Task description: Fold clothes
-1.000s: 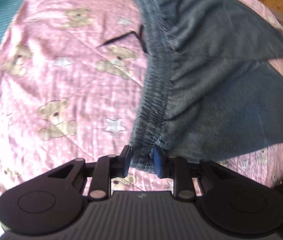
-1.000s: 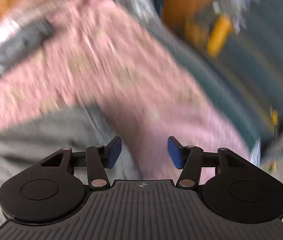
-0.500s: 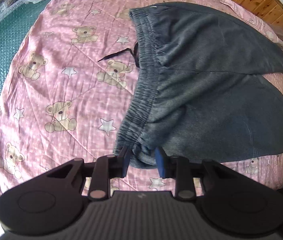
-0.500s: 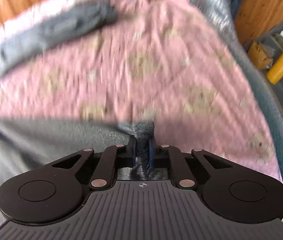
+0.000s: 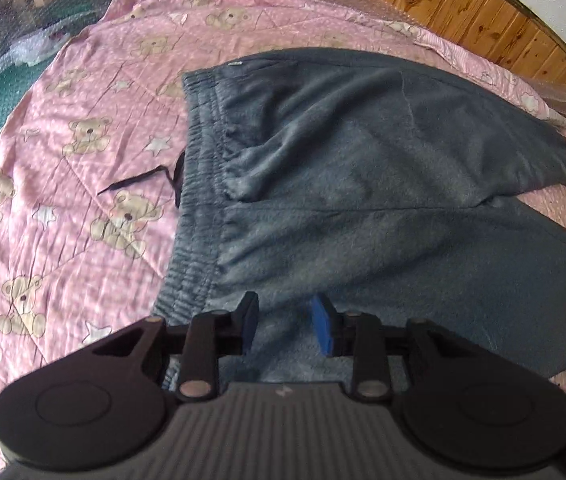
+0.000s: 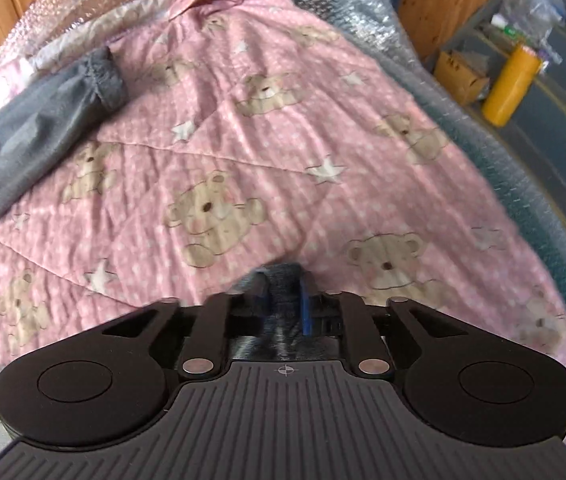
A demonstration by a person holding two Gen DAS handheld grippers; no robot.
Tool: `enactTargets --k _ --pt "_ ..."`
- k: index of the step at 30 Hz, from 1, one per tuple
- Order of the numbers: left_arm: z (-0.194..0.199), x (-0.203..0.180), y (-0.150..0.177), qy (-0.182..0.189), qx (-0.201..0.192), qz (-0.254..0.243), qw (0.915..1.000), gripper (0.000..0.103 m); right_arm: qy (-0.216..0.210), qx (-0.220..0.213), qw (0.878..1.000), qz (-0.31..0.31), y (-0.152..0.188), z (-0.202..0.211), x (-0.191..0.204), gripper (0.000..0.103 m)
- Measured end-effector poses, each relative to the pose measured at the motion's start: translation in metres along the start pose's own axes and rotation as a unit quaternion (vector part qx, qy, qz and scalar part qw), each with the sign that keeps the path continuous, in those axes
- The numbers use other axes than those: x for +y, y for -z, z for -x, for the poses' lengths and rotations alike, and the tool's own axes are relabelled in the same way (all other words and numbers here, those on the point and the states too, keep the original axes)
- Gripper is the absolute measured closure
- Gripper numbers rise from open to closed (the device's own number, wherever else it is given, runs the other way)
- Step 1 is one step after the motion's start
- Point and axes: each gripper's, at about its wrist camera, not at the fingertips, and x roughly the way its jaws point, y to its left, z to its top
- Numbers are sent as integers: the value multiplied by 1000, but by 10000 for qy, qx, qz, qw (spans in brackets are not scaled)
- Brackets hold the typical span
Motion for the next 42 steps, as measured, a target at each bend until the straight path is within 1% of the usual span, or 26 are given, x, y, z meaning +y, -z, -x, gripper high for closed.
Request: enactTargets --k 1,2,3,4,5,7,8,9,12,14,16,17,19,22,24,27,30,33,35,39,42 --pt "1 -3 -1 -28 -80 16 10000 62 107 -142 9998 55 5 11 6 48" --pt "1 -5 -2 -57 -153 37 9999 61 213 -284 9993 110 9 22 12 39" --pt "2 -5 -5 -80 -215 69 9997 61 320 -426 9984 165 14 33 18 36" --pt "3 -4 -7 -101 -271 107 9995 61 426 -568 9972 220 18 45 24 36" --pt "3 -1 -11 -113 -338 155 9992 59 533 -709 9957 275 23 56 30 38" --pt "0 11 -23 -177 -479 249 9984 55 745 -992 9915 384 32 78 42 37" --pt "-1 18 -30 -213 -549 294 9978 53 694 -1071 9902 558 39 87 54 37" --pt "-5 25 -38 -244 -582 334 9974 52 664 -1038 9901 678 43 87 62 36" --pt "-23 47 -63 -269 -527 461 9972 51 824 -795 9904 770 49 77 72 33" --pt "-33 51 -73 -188 -516 486 9973 51 931 -633 9902 830 54 71 78 34" --pt "-42 53 -81 -101 -513 506 9974 51 1037 -471 9895 890 58 64 84 38" --pt "-46 52 -83 -56 -485 490 9976 51 1039 -406 9903 824 61 65 82 39" --pt "-52 43 -85 -20 -362 301 9989 51 1011 -310 9926 603 70 71 69 36" --pt "-56 36 -89 -213 -298 98 9993 50 1229 -137 9906 586 93 80 61 34" --pt "-56 40 -96 -281 -371 77 9989 50 1311 73 9894 617 105 83 61 33" --pt "-58 57 -107 -263 -420 202 9986 49 1249 261 9899 615 117 90 77 33" --pt "-67 75 -118 -260 -380 302 9985 47 970 254 9922 741 124 100 113 29" --pt "-81 87 -129 -246 -308 342 9986 47 655 199 9921 1048 133 114 150 23" --pt "-91 95 -137 -190 -320 390 9985 47 558 172 9915 1167 139 122 171 22" --pt "-110 105 -152 70 -397 513 9979 46 358 371 9931 1051 156 133 205 21" --pt "-120 105 -163 339 -486 454 9972 46 262 389 9933 1060 169 142 226 20"
